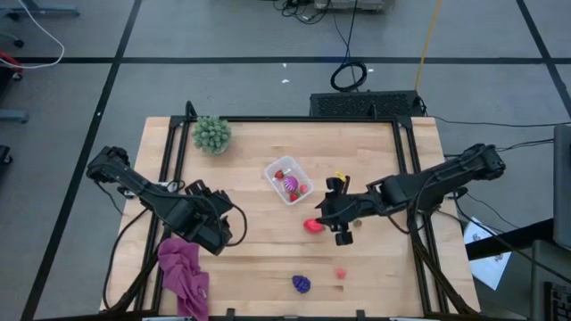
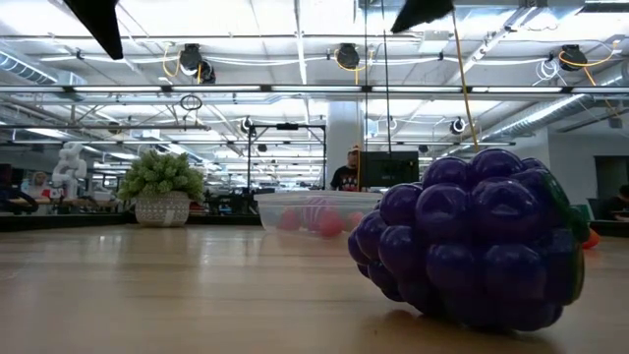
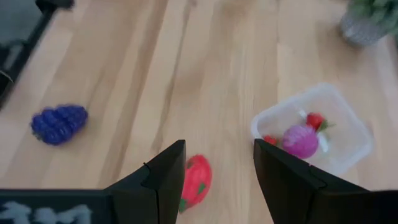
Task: Pick and placing Produce into tupperware
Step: Put the dragon fruit into the transparent bin
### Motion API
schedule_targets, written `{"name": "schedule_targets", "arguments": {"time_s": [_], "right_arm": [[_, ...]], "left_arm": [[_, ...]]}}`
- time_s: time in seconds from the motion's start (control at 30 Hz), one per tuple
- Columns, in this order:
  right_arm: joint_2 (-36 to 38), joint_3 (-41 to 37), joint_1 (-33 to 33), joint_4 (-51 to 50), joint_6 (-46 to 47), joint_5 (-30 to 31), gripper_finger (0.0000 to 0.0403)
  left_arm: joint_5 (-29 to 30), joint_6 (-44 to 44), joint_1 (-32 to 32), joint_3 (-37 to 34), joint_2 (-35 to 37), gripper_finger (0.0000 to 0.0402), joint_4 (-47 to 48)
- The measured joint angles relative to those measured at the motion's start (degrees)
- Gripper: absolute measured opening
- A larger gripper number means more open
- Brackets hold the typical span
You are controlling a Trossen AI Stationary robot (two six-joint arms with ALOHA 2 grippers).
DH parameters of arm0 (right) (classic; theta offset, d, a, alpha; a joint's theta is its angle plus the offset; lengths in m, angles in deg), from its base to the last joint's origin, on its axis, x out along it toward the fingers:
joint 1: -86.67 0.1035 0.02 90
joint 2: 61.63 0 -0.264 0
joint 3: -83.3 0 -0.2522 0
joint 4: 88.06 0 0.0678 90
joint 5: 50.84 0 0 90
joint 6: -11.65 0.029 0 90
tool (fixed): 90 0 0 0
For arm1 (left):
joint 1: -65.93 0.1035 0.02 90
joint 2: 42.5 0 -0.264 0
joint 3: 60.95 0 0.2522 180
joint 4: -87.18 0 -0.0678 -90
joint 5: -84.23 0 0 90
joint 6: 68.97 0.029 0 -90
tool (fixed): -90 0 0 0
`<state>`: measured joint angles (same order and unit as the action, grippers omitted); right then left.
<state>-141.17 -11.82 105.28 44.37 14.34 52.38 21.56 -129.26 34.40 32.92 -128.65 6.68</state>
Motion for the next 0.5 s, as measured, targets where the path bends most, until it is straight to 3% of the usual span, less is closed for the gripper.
{"name": "schedule_targets", "arguments": {"time_s": [0.2, 0.5], "right_arm": [[-3.17, 7.08, -2.02, -7.03, -1.46, 0.33, 0.0181], [-21.28, 26.10, -3.76, -28.46, -4.04, 1.90, 0.0181]], "left_arm": [[0.12, -0.29, 0.05, 0.00, -0.02, 0.0301, -0.03], [0.12, -0.33, 0.07, 0.00, -0.02, 0.0303, -0.01]]}}
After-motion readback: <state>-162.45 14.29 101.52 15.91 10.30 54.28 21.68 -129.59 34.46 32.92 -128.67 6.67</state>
